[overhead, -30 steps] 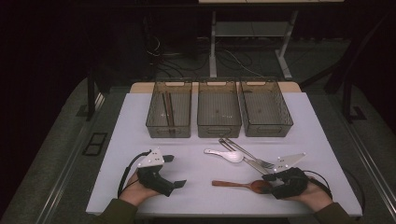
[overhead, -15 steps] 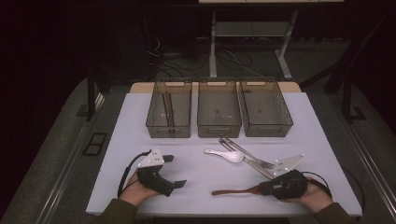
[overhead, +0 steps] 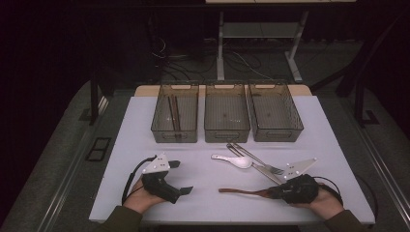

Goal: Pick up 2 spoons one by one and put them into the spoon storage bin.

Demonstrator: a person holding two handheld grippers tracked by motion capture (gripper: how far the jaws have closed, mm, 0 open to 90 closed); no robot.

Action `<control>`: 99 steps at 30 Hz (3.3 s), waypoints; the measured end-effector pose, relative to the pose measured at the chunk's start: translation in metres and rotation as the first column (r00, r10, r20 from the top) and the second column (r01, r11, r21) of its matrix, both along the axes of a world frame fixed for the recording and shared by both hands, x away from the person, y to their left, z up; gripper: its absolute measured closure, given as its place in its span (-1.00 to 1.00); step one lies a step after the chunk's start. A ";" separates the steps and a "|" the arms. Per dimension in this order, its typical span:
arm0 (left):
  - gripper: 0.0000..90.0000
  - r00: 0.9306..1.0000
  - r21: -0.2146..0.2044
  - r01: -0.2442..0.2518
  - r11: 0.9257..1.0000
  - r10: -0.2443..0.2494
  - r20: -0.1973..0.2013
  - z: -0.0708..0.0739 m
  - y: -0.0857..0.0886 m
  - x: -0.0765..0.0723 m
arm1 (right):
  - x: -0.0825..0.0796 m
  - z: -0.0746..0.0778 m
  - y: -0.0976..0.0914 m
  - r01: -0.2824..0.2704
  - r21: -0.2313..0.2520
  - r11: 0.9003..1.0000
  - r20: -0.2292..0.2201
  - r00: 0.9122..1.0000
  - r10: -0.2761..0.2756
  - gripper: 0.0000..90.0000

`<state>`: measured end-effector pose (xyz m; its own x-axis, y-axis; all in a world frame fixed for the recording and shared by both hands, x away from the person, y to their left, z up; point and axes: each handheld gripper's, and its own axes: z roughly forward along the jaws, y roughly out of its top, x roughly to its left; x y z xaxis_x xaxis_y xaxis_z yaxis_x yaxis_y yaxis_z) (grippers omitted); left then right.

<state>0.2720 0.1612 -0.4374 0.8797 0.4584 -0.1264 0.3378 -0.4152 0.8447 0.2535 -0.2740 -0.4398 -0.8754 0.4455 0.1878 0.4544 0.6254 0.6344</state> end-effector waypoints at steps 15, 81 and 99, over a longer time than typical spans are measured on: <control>-1.00 1.000 -0.004 -0.003 1.000 0.003 -0.003 0.000 -0.001 0.000 | 0.008 0.011 -0.005 0.080 0.059 0.995 0.031 0.996 -0.082 0.80; -1.00 1.000 0.001 0.002 1.000 -0.002 -0.006 -0.002 -0.002 0.001 | 0.087 0.066 0.019 0.360 0.185 0.915 0.140 0.911 -0.387 0.80; -1.00 1.000 -0.013 0.005 1.000 -0.005 -0.007 -0.001 -0.002 0.000 | 0.145 0.073 0.068 0.481 0.129 0.867 0.171 0.850 -0.498 0.80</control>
<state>0.2724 0.1591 -0.4386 0.8810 0.4526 -0.1381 0.3415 -0.4061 0.8476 0.3984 -0.2064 -0.3667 -0.5697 0.8167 0.0914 0.5529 0.2987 0.7779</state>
